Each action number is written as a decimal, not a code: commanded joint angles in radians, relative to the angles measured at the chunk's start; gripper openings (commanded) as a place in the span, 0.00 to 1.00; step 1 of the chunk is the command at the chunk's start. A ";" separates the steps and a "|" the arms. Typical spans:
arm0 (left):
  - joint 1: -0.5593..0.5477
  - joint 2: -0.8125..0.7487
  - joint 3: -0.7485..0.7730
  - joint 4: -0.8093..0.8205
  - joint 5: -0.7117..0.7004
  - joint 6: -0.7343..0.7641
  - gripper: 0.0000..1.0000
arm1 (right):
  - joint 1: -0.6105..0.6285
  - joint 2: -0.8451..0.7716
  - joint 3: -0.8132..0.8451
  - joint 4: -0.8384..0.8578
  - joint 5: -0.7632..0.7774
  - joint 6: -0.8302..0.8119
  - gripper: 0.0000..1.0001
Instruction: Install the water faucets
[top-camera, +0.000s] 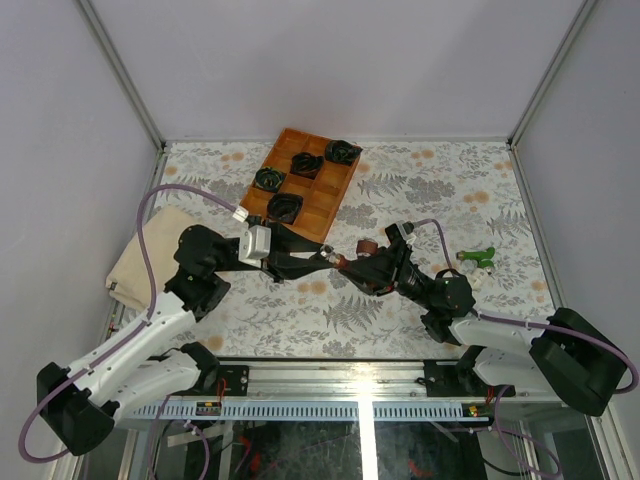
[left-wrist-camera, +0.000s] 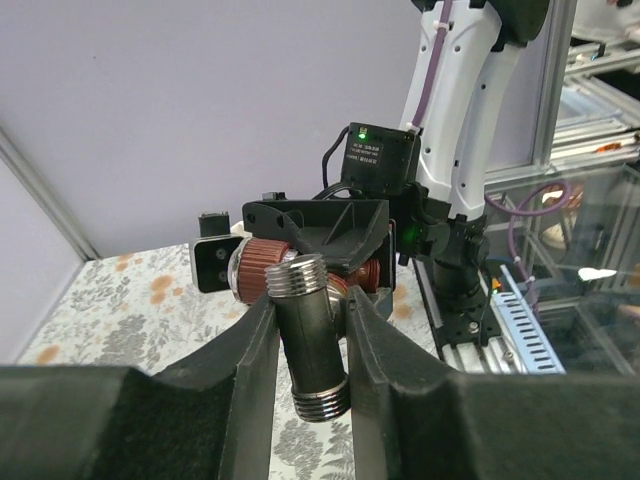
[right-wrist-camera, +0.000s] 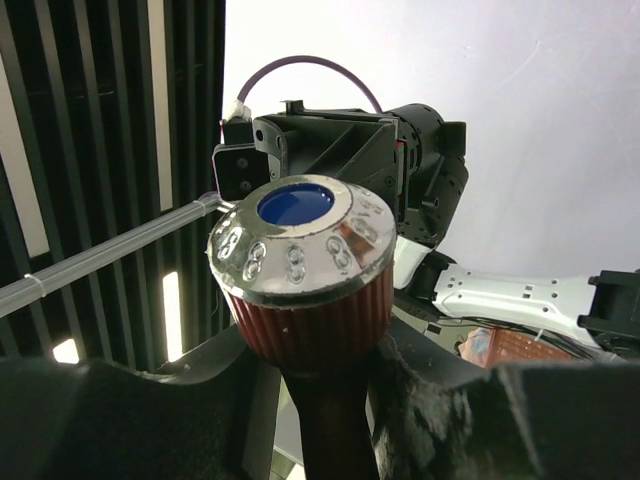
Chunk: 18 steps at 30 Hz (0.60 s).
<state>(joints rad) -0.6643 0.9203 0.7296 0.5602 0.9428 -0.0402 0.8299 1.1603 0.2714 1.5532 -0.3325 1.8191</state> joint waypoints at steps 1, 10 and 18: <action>-0.044 0.026 0.028 -0.266 0.077 0.309 0.04 | 0.017 0.007 0.046 0.053 0.007 0.177 0.00; -0.044 0.031 0.083 -0.364 0.062 0.327 0.23 | 0.016 -0.003 0.044 0.004 -0.003 0.144 0.00; -0.045 0.023 0.090 -0.399 0.069 0.352 0.00 | 0.017 0.006 0.035 0.003 0.008 0.134 0.00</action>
<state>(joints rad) -0.6811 0.9085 0.8352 0.2733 0.9424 0.1616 0.8288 1.1641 0.2714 1.5528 -0.3321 1.8416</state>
